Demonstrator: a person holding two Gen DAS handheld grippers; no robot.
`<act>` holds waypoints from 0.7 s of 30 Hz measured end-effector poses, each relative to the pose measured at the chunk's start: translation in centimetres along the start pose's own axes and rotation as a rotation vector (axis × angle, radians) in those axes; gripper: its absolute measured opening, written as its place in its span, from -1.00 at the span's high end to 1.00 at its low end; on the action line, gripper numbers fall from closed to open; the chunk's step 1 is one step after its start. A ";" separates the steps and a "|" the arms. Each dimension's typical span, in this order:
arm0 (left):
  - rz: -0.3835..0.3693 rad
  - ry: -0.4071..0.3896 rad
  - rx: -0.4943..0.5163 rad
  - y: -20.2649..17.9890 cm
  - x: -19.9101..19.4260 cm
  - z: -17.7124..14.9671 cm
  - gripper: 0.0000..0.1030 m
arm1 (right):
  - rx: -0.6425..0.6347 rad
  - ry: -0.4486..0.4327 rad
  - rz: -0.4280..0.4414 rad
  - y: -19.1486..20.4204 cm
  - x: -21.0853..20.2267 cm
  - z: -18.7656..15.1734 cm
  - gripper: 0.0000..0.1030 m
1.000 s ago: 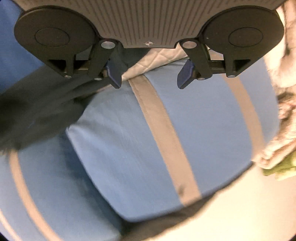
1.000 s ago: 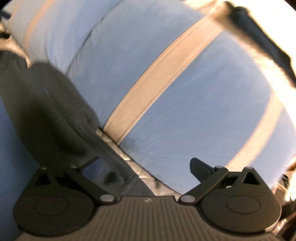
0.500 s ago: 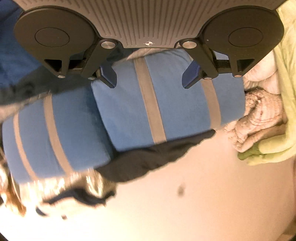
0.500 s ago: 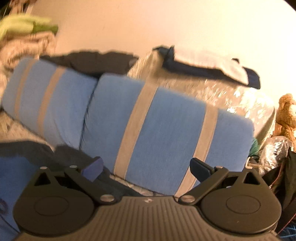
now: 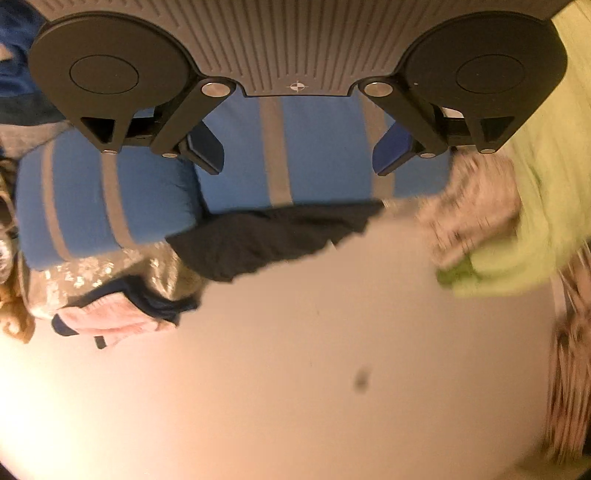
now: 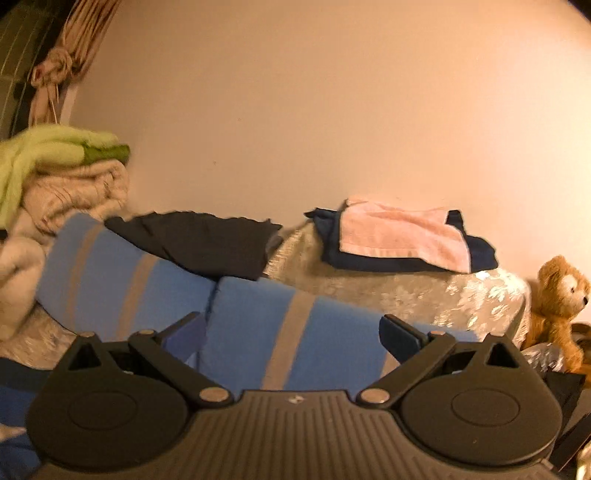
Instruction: Fold clothes
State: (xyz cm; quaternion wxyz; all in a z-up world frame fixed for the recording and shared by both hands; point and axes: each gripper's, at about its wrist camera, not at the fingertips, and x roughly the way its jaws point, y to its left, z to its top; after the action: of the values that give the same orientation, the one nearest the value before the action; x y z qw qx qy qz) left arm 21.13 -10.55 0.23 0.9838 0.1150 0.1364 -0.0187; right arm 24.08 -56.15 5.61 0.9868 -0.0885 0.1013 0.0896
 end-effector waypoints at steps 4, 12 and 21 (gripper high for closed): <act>-0.054 0.069 -0.071 1.5 -0.3 -4.0 -0.73 | 0.007 0.046 0.073 2.2 0.8 -2.2 -1.00; -0.147 0.192 -0.202 4.7 -1.0 -11.8 -0.73 | -0.026 0.223 0.258 8.4 4.6 -10.9 -1.00; -0.003 0.142 -0.272 8.7 -5.2 -17.4 -0.73 | -0.015 0.283 0.446 15.9 7.4 -18.0 -1.00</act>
State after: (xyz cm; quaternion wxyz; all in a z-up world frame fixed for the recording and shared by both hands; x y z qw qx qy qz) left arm 12.11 2.00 -12.69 0.9781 -0.0187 0.2072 0.0068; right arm 24.79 -43.05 -15.81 0.9180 -0.0830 0.2546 0.2925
